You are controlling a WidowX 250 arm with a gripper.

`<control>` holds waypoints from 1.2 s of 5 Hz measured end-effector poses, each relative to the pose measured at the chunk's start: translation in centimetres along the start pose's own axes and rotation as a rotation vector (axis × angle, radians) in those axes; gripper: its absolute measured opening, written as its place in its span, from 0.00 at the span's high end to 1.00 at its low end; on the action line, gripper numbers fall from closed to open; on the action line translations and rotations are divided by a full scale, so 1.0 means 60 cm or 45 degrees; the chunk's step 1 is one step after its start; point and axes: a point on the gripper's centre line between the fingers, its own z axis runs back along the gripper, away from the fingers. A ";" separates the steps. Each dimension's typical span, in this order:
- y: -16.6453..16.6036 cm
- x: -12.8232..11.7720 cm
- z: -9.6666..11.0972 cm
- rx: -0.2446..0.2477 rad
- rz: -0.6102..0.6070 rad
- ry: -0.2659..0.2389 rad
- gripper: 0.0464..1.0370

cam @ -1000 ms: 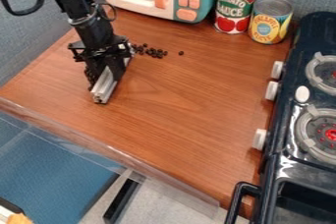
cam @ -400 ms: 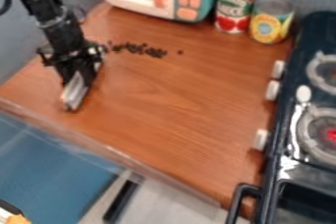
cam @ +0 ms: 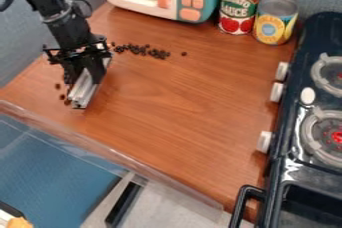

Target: Sweep into pile

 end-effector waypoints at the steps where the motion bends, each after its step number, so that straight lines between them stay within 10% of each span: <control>1: -0.053 0.001 -0.006 -0.002 -0.071 -0.020 0.65; 6: -0.220 0.043 -0.093 0.072 -0.151 0.038 0.65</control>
